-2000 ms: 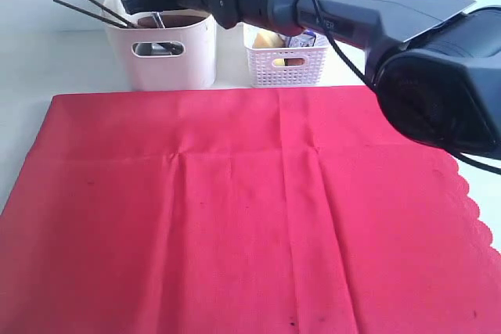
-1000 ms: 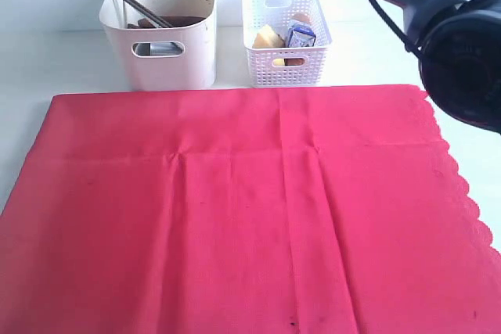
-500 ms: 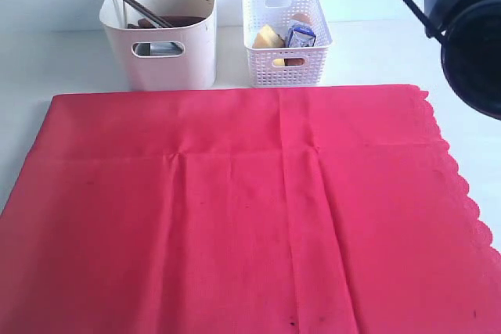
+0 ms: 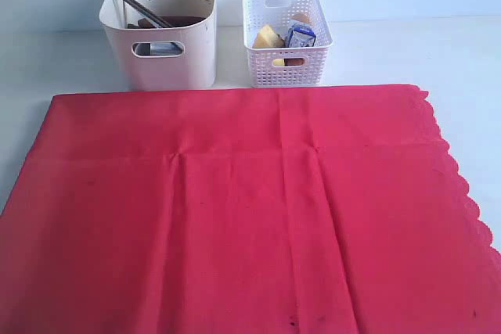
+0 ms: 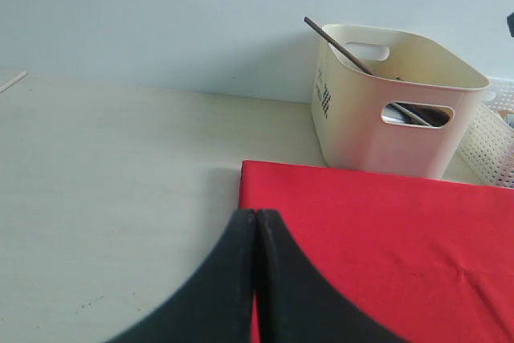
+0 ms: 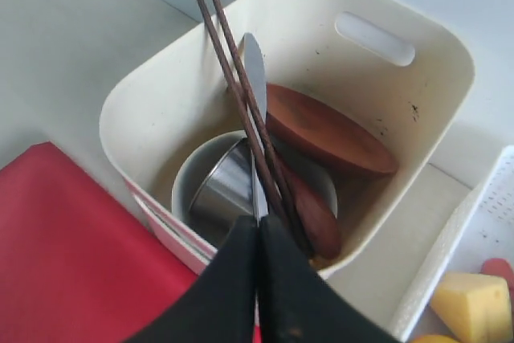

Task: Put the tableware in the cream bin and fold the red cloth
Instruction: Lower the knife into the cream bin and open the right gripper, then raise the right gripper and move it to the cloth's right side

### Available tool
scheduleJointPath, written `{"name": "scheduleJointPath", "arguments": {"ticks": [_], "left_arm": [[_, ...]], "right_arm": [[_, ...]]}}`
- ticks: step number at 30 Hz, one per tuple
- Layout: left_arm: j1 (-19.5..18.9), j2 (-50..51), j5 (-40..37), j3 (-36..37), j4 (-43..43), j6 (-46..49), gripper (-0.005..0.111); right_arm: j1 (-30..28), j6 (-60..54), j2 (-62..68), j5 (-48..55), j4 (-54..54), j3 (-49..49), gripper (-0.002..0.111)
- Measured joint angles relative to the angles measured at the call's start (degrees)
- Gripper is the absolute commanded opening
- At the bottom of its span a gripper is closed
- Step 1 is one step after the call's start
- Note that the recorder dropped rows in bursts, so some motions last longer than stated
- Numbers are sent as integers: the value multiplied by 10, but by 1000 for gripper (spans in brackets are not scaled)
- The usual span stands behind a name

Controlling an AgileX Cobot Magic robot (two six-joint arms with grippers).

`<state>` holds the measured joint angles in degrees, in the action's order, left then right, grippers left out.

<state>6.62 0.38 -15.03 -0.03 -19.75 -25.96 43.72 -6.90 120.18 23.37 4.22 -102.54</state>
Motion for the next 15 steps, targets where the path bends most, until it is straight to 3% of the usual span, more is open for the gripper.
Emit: {"name": "scheduleJointPath", "arguments": {"ticks": [15], "left_arm": [[0, 0, 0, 0, 0, 0, 2]], "right_arm": [[0, -1, -223, -196, 0, 372, 0]]}}
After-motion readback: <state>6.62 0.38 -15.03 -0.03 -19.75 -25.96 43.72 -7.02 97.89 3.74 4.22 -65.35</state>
